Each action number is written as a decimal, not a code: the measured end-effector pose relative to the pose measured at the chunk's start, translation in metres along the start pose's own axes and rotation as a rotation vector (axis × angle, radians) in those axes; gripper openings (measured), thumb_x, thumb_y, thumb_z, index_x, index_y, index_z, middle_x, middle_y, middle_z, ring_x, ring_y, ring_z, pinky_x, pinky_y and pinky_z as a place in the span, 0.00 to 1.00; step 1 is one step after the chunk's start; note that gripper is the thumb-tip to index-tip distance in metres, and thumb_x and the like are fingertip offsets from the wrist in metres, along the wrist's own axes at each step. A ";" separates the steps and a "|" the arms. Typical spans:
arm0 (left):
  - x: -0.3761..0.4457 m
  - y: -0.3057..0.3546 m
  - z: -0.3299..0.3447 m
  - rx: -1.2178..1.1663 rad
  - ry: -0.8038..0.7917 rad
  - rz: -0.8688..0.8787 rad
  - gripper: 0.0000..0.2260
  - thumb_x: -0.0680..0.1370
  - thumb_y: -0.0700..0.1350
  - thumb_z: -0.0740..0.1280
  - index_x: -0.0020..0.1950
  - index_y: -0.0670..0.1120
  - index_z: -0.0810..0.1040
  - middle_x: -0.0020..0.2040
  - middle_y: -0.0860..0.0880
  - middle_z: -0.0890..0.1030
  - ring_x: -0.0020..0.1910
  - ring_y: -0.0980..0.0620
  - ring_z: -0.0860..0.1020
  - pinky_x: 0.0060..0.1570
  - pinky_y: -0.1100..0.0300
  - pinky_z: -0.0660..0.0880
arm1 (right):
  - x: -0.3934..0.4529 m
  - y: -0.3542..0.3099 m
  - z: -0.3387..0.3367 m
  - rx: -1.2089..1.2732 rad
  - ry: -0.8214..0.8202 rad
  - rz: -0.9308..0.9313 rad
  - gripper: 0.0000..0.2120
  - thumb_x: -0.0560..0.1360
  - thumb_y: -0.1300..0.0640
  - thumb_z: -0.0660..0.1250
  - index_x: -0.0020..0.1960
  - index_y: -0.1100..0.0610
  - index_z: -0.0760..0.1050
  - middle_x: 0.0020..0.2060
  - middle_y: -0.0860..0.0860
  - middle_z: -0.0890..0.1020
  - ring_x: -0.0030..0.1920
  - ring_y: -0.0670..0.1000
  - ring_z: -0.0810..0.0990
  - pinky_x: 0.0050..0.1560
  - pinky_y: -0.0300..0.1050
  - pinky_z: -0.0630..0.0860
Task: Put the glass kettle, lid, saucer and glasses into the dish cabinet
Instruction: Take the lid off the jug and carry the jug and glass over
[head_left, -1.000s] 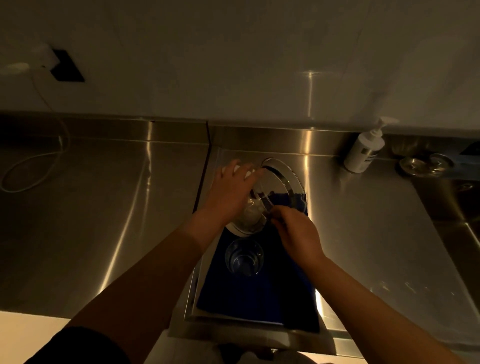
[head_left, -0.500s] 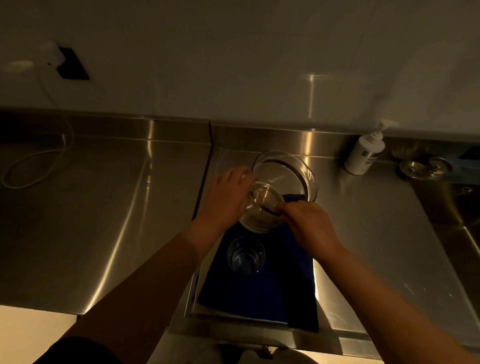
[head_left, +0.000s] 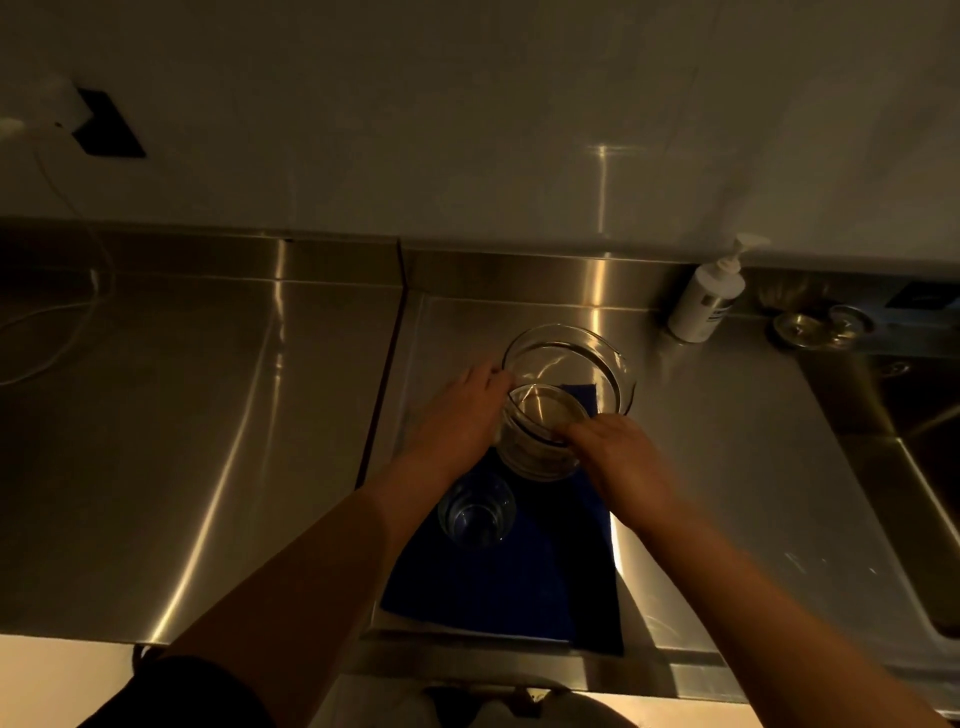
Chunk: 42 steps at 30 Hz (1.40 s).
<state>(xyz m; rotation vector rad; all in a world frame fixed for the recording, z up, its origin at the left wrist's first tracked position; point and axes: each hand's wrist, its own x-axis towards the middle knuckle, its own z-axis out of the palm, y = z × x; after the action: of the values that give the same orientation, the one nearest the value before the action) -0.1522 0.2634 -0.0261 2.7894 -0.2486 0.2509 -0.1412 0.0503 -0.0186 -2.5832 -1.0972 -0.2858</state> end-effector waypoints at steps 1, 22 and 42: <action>0.000 0.000 0.001 0.006 0.006 0.005 0.17 0.73 0.37 0.67 0.61 0.44 0.73 0.59 0.42 0.73 0.52 0.44 0.74 0.44 0.58 0.66 | -0.001 -0.001 0.001 -0.002 0.000 0.007 0.18 0.63 0.65 0.78 0.51 0.57 0.81 0.41 0.55 0.84 0.42 0.57 0.83 0.46 0.52 0.78; 0.011 -0.010 0.016 -0.092 -0.173 -0.133 0.38 0.79 0.40 0.63 0.77 0.53 0.38 0.78 0.46 0.46 0.76 0.47 0.50 0.72 0.52 0.51 | 0.005 0.018 0.020 0.212 -0.030 0.330 0.34 0.73 0.42 0.67 0.74 0.50 0.60 0.77 0.51 0.44 0.75 0.51 0.34 0.70 0.49 0.49; -0.007 -0.042 0.020 -0.092 -0.112 -0.099 0.44 0.78 0.42 0.63 0.68 0.64 0.27 0.65 0.43 0.70 0.59 0.47 0.72 0.56 0.54 0.72 | -0.013 -0.083 0.076 0.283 -0.348 0.053 0.47 0.68 0.35 0.68 0.77 0.54 0.50 0.76 0.53 0.53 0.75 0.52 0.51 0.73 0.47 0.53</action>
<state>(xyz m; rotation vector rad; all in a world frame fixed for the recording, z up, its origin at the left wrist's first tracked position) -0.1478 0.2964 -0.0590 2.7185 -0.1447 0.0580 -0.2063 0.1236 -0.0758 -2.4518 -1.0852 0.3219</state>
